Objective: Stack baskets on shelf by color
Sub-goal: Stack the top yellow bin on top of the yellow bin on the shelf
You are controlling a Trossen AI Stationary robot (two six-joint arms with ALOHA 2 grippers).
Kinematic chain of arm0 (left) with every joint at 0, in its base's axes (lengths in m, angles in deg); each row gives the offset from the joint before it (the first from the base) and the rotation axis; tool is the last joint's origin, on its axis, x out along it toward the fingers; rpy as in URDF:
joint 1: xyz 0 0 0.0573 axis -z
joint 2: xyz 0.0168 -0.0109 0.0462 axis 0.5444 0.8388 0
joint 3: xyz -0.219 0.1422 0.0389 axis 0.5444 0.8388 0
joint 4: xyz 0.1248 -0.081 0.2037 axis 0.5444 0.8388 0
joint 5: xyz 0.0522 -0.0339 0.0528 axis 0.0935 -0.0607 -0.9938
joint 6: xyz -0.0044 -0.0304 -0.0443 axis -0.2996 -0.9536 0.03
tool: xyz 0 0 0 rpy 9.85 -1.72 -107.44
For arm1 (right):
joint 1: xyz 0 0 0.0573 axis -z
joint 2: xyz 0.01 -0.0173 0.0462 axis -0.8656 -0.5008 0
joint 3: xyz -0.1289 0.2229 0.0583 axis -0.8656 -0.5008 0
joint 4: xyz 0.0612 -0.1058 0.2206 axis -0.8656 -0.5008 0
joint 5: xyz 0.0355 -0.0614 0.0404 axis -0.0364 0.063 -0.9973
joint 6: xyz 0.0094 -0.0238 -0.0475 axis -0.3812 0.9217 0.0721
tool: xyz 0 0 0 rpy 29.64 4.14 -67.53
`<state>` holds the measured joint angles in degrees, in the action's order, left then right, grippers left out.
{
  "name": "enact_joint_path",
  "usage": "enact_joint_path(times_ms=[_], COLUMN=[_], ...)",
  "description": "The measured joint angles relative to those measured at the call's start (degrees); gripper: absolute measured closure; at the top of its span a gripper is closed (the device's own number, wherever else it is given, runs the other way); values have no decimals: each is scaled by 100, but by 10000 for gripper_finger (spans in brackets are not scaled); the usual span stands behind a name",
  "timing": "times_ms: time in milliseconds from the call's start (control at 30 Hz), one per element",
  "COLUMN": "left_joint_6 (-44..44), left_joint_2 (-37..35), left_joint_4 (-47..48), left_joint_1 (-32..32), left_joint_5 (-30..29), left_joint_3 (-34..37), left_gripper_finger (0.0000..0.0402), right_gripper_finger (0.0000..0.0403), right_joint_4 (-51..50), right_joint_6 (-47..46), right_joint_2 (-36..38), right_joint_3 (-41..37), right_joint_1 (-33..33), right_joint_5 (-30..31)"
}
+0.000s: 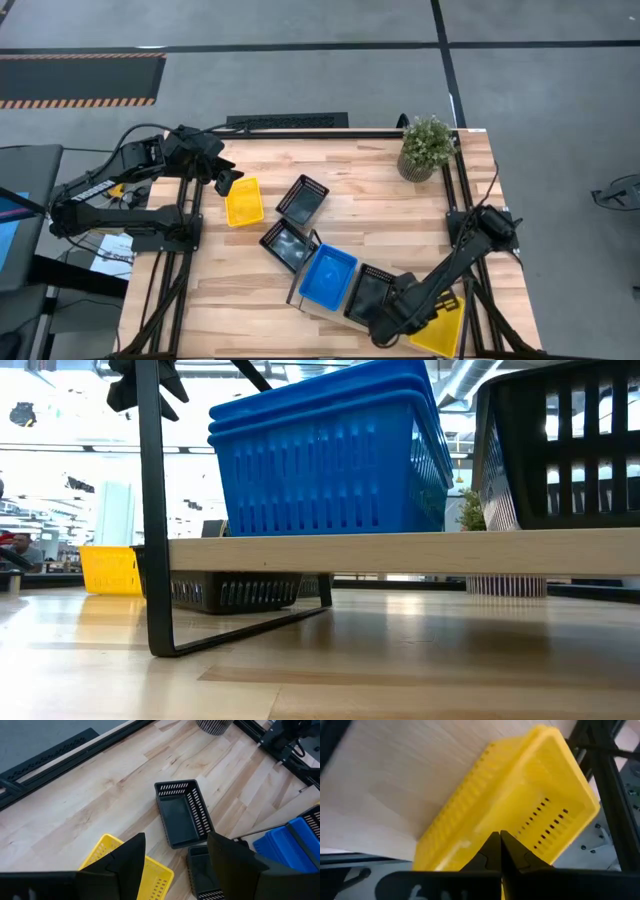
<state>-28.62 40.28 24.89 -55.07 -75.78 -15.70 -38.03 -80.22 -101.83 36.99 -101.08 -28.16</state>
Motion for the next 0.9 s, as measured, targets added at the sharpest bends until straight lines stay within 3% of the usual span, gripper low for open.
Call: enact_joint_path(times_ms=[333,900], left_joint_6=[-2,-8], left_joint_2=[0,0], left_joint_4=[2,21], left_joint_1=[0,0], left_joint_5=[2,7], left_joint_3=[0,0], left_gripper_finger=[200,200], right_gripper_finger=[391,391], right_joint_4=[233,436], right_joint_6=[142,154], right_joint_2=[-2,-4], right_joint_3=[-107,105], right_joint_1=[203,307], right_joint_5=[575,627])
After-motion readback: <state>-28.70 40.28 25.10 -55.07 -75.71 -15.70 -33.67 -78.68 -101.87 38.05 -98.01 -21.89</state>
